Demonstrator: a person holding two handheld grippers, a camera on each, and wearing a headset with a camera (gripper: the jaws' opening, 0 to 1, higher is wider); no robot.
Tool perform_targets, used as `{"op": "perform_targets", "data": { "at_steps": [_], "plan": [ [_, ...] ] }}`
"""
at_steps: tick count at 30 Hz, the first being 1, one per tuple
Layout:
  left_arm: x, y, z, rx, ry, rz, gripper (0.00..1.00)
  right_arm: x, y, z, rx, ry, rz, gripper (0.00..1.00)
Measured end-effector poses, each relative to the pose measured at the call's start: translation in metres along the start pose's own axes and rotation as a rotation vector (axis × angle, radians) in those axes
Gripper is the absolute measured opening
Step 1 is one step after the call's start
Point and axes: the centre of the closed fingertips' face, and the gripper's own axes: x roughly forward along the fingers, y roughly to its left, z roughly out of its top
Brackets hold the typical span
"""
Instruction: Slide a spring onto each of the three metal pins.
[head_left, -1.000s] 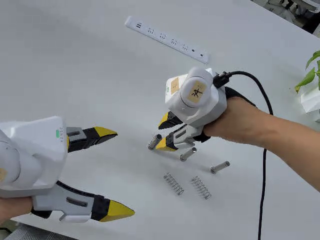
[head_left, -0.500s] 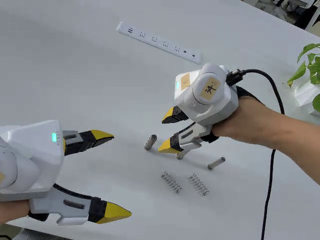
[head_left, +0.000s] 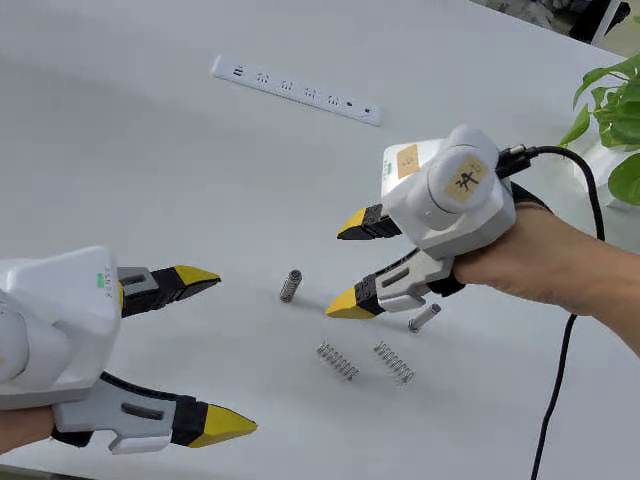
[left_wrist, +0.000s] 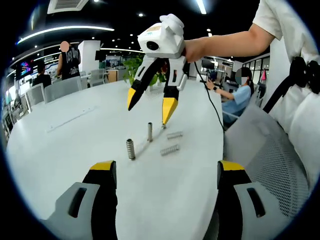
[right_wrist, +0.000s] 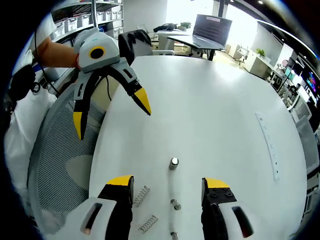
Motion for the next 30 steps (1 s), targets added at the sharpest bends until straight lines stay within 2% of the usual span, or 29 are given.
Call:
{"op": "perform_targets", "data": {
  "at_steps": [8, 23, 30],
  "plan": [
    [0.005, -0.003, 0.002, 0.028, 0.029, -0.015, 0.81, -0.019, 0.005, -0.01, 0.075, -0.085, -0.041, 0.6],
    [0.022, -0.008, 0.005, 0.104, 0.105, -0.062, 0.77, -0.045, 0.02, -0.046, 0.161, -0.178, -0.094, 0.74],
    [0.035, -0.012, 0.001, 0.162, 0.165, -0.104, 0.73, -0.052, 0.029, -0.062, 0.197, -0.216, -0.105, 0.78]
  ]
}}
